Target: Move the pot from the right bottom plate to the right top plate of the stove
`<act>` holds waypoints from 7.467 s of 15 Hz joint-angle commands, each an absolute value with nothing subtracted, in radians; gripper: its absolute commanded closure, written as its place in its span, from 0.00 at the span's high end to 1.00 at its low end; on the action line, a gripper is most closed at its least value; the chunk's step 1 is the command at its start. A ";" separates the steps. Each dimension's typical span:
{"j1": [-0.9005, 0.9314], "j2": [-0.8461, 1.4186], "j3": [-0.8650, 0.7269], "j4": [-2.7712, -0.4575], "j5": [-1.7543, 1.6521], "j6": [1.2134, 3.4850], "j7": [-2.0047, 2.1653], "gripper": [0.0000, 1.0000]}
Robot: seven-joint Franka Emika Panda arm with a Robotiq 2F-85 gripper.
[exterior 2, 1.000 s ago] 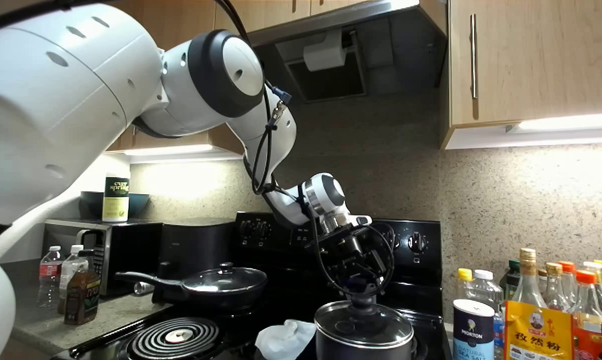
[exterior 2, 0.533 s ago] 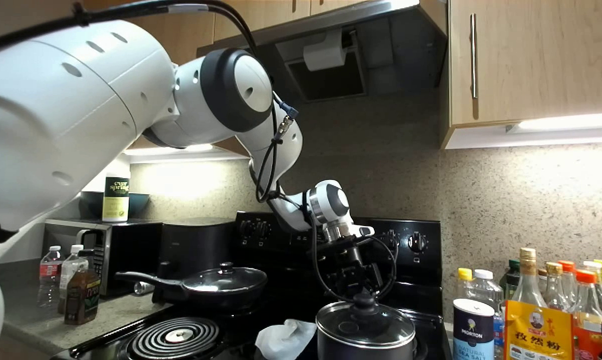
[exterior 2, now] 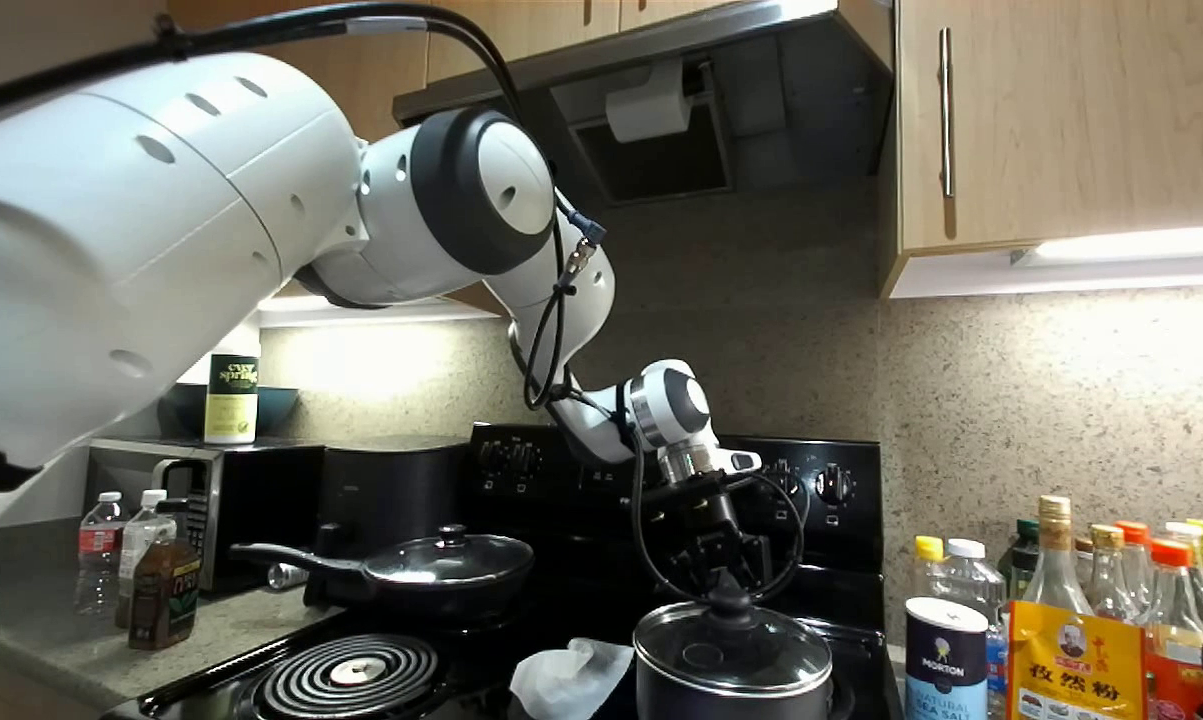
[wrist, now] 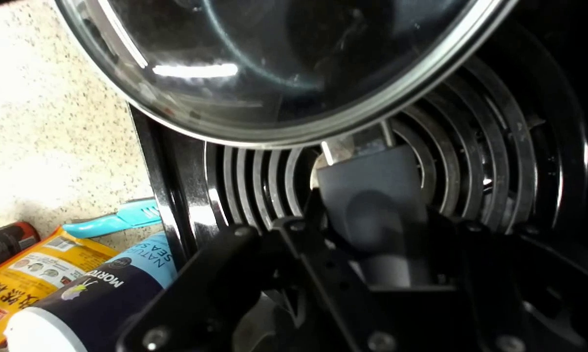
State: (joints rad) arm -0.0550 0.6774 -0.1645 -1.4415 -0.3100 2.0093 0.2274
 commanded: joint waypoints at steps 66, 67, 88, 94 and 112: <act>0.147 0.373 -0.069 -1.659 -0.804 1.777 0.310 1.00; 0.146 0.360 -0.047 -1.672 -0.788 1.775 0.275 1.00; 0.107 0.265 0.039 -1.981 -0.413 1.772 0.099 1.00; 0.095 0.279 0.029 -2.050 -0.346 1.899 0.126 1.00; 0.109 0.210 -0.030 -2.099 -0.522 2.228 0.087 1.00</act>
State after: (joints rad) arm 0.0975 0.3229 -0.0392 -2.0336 -0.4691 2.1881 0.0993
